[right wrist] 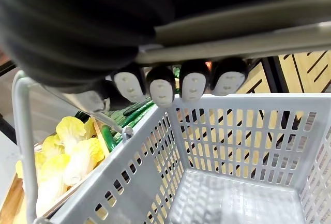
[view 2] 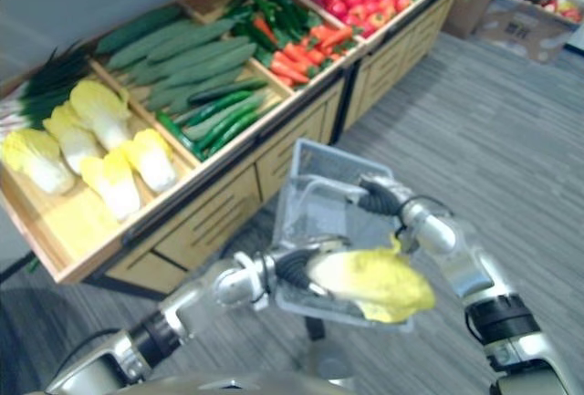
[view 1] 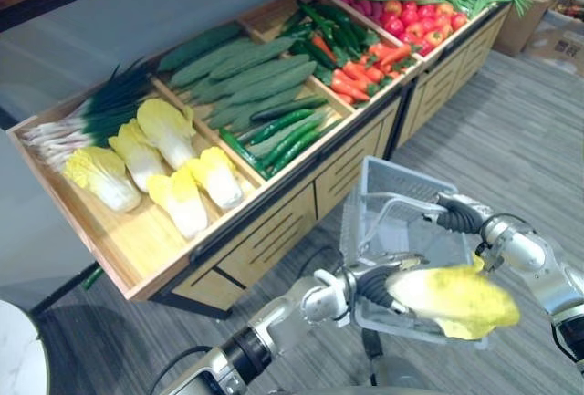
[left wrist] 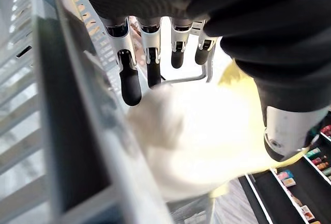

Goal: Pick vegetable in the basket

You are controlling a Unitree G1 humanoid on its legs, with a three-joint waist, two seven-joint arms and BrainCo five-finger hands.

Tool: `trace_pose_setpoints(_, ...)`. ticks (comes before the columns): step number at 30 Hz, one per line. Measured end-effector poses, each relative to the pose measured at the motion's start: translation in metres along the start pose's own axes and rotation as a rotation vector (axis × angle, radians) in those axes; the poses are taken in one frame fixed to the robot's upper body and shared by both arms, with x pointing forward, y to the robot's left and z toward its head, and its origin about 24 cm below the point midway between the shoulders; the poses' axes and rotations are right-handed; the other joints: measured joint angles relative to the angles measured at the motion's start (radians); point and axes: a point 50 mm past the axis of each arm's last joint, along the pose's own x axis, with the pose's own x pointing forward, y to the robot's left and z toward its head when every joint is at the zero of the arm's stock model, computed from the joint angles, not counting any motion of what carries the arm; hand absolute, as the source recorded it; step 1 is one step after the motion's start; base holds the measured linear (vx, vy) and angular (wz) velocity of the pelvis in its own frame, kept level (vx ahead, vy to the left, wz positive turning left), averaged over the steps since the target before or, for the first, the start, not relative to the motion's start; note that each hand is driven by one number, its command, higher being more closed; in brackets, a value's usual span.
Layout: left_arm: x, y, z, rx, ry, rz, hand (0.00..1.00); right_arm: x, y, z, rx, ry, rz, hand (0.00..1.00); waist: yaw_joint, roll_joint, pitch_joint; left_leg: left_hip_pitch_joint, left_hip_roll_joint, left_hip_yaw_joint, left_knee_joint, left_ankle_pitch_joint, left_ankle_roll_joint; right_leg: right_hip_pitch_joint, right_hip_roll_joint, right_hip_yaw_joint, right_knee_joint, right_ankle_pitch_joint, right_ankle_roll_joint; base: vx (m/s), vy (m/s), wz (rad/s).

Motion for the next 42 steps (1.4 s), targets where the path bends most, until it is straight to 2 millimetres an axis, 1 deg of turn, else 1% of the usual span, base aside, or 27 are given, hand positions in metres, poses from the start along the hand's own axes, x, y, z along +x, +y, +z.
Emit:
trace_pose_setpoints(6,0.001,0.001,0.001,-0.002,-0.002,0.005,0.0,-0.001,0.002,-0.004,0.003,0.021,0.012,1.0,-0.001,-0.011,-0.002,0.001,-0.013,-0.023,-0.021,0.018,0.007,0.004,-0.008,-0.015,0.0,-0.002,0.002,-0.04,-0.023,0.1)
trace_pose_setpoints(12,0.001,0.001,0.001,-0.002,-0.003,0.005,0.0,-0.002,0.002,-0.005,0.004,0.028,0.009,1.0,-0.002,-0.012,-0.002,0.002,-0.021,-0.044,-0.032,0.022,0.012,0.014,-0.017,-0.027,0.001,-0.006,0.008,-0.05,-0.019,0.1)
trace_pose_setpoints(15,0.001,0.003,0.005,0.003,-0.02,0.015,0.0,-0.002,0.001,-0.006,0.004,0.03,0.005,1.0,-0.001,-0.012,-0.002,0.003,-0.022,-0.046,-0.033,0.022,0.012,0.015,-0.019,-0.03,0.001,-0.007,0.009,-0.04,-0.021,0.04)
trace_pose_setpoints(18,0.0,0.012,0.02,0.017,-0.086,0.044,0.0,-0.007,0.002,-0.012,0.002,0.063,-0.01,1.0,0.001,-0.011,-0.003,0.001,-0.022,-0.055,-0.032,0.022,0.012,0.02,-0.021,-0.045,0.002,-0.008,0.011,-0.03,-0.023,0.1)
trace_pose_setpoints(20,-0.002,0.022,0.04,-0.017,-0.184,0.072,0.0,-0.012,0.007,-0.024,0.014,0.124,-0.016,1.0,0.0,-0.011,-0.003,-0.001,-0.019,-0.081,-0.032,0.023,0.013,0.037,-0.025,-0.064,0.002,-0.012,0.016,-0.03,-0.025,0.27)
trace_pose_setpoints(21,-0.003,0.025,0.046,-0.027,-0.214,0.077,0.0,-0.014,0.009,-0.028,0.015,0.148,-0.015,1.0,0.001,-0.01,-0.004,-0.001,-0.019,-0.085,-0.032,0.022,0.013,0.041,-0.026,-0.069,0.002,-0.014,0.018,-0.06,-0.022,0.39)
trace_pose_setpoints(22,-0.009,0.028,0.058,-0.051,-0.279,0.071,0.0,-0.019,0.012,-0.04,0.049,0.206,-0.024,1.0,0.001,-0.009,-0.005,-0.005,-0.02,-0.106,-0.034,0.022,0.013,0.05,-0.034,-0.088,0.004,-0.022,0.022,-0.04,-0.012,0.32)
trace_pose_setpoints(24,-0.017,0.029,0.069,-0.082,-0.353,0.028,0.0,-0.024,0.016,-0.051,0.077,0.272,-0.034,1.0,0.002,-0.008,-0.006,-0.011,-0.02,-0.123,-0.034,0.022,0.015,0.051,-0.039,-0.108,0.015,-0.031,0.022,-0.05,-0.022,0.36)
trace_pose_setpoints(25,-0.026,0.03,0.075,-0.121,-0.404,-0.024,0.0,-0.028,0.021,-0.06,0.099,0.323,-0.05,1.0,0.004,-0.005,-0.009,-0.017,-0.02,-0.134,-0.035,0.022,0.015,0.051,-0.043,-0.121,0.022,-0.036,0.022,-0.04,-0.027,0.36)
trace_pose_setpoints(26,-0.035,0.031,0.078,-0.162,-0.431,-0.065,0.0,-0.033,0.025,-0.068,0.131,0.371,-0.073,1.0,0.008,-0.001,-0.012,-0.022,-0.02,-0.143,-0.035,0.025,0.019,0.052,-0.046,-0.135,0.023,-0.036,0.022,-0.03,-0.023,0.32)
trace_pose_setpoints(27,-0.04,0.032,0.078,-0.18,-0.439,-0.079,0.0,-0.036,0.027,-0.073,0.152,0.397,-0.084,1.0,0.013,0.001,-0.014,-0.025,-0.021,-0.152,-0.035,0.027,0.022,0.053,-0.048,-0.14,0.023,-0.036,0.022,-0.03,-0.022,0.31)
trace_pose_setpoints(29,-0.056,0.038,0.075,-0.235,-0.44,-0.122,0.0,-0.057,0.041,-0.092,0.243,0.522,-0.155,1.0,0.028,0.011,-0.023,-0.039,-0.023,-0.186,-0.037,0.034,0.029,0.06,-0.058,-0.179,0.023,-0.037,0.023,-0.02,-0.022,0.43)
trace_pose_setpoints(30,-0.06,0.039,0.074,-0.25,-0.437,-0.132,0.0,-0.063,0.046,-0.097,0.269,0.556,-0.172,1.0,0.03,0.013,-0.024,-0.039,-0.023,-0.191,-0.039,0.035,0.031,0.067,-0.061,-0.191,0.023,-0.038,0.025,-0.02,-0.015,0.52)
trace_pose_setpoints(31,-0.067,0.041,0.072,-0.292,-0.432,-0.145,0.0,-0.074,0.058,-0.106,0.318,0.622,-0.193,1.0,0.034,0.018,-0.036,-0.039,-0.028,-0.215,-0.052,0.04,0.03,0.076,-0.068,-0.215,0.023,-0.044,0.029,-0.02,-0.009,0.47)
trace_pose_setpoints(32,-0.07,0.042,0.072,-0.311,-0.43,-0.149,0.0,-0.08,0.063,-0.109,0.342,0.654,-0.2,1.0,0.035,0.019,-0.044,-0.042,-0.03,-0.226,-0.056,0.042,0.029,0.079,-0.07,-0.226,0.024,-0.046,0.031,-0.01,-0.005,0.62)
trace_pose_setpoints(33,-0.077,0.045,0.071,-0.346,-0.429,-0.148,0.0,-0.092,0.075,-0.115,0.393,0.716,-0.227,1.0,0.039,0.022,-0.054,-0.051,-0.032,-0.25,-0.059,0.045,0.033,0.086,-0.076,-0.25,0.024,-0.048,0.033,0.0,-0.008,0.54)
trace_pose_setpoints(34,-0.085,0.05,0.071,-0.377,-0.426,-0.12,0.0,-0.104,0.087,-0.12,0.45,0.776,-0.259,1.0,0.052,0.022,-0.061,-0.054,-0.037,-0.268,-0.069,0.051,0.038,0.09,-0.081,-0.269,0.024,-0.049,0.034,-0.01,-0.008,0.49)
trace_pose_setpoints(35,-0.089,0.052,0.07,-0.39,-0.424,-0.1,0.0,-0.111,0.094,-0.122,0.475,0.808,-0.277,1.0,0.056,0.021,-0.062,-0.056,-0.041,-0.277,-0.073,0.053,0.039,0.092,-0.085,-0.277,0.025,-0.053,0.034,-0.02,-0.004,0.69)
trace_pose_setpoints(36,-0.101,0.057,0.063,-0.452,-0.401,-0.009,0.0,-0.128,0.114,-0.126,0.564,0.895,-0.328,1.0,0.06,0.018,-0.07,-0.076,-0.052,-0.324,-0.084,0.062,0.048,0.096,-0.099,-0.316,0.026,-0.063,0.034,-0.01,0.002,0.67)
trace_pose_setpoints(37,-0.105,0.058,0.059,-0.477,-0.383,0.029,0.0,-0.134,0.122,-0.126,0.599,0.925,-0.348,1.0,0.059,0.025,-0.075,-0.081,-0.054,-0.341,-0.084,0.066,0.05,0.1,-0.103,-0.331,0.026,-0.065,0.036,0.0,0.004,0.75)
trace_pose_setpoints(38,-0.11,0.059,0.055,-0.496,-0.36,0.071,0.0,-0.14,0.13,-0.126,0.627,0.954,-0.361,1.0,0.058,0.02,-0.075,-0.089,-0.057,-0.36,-0.084,0.07,0.053,0.103,-0.106,-0.343,0.026,-0.07,0.037,0.02,-0.01,0.57)
trace_pose_setpoints(39,-0.121,0.061,0.044,-0.536,-0.307,0.18,0.0,-0.15,0.147,-0.125,0.693,1.011,-0.374,1.0,0.058,0.011,-0.08,-0.103,-0.061,-0.388,-0.084,0.075,0.054,0.105,-0.108,-0.363,0.027,-0.079,0.036,0.02,-0.015,0.66)
trace_pose_setpoints(40,-0.131,0.064,0.031,-0.578,-0.247,0.313,0.0,-0.16,0.167,-0.124,0.771,1.081,-0.396,1.0,0.064,0.01,-0.088,-0.114,-0.065,-0.416,-0.084,0.08,0.057,0.11,-0.112,-0.384,0.026,-0.084,0.032,0.03,-0.015,0.63)
trace_pose_setpoints(41,-0.136,0.064,0.022,-0.604,-0.212,0.386,0.0,-0.166,0.176,-0.123,0.796,1.12,-0.4,1.0,0.065,0.009,-0.092,-0.122,-0.068,-0.433,-0.084,0.082,0.058,0.112,-0.114,-0.394,0.026,-0.09,0.03,0.03,-0.004,0.6)
trace_pose_setpoints(42,-0.143,0.063,0.002,-0.661,-0.135,0.547,0.0,-0.176,0.194,-0.12,0.84,1.185,-0.369,1.0,0.08,0.006,-0.095,-0.13,-0.071,-0.457,-0.084,0.086,0.06,0.121,-0.117,-0.412,0.021,-0.093,0.029,0.02,-0.003,0.57)
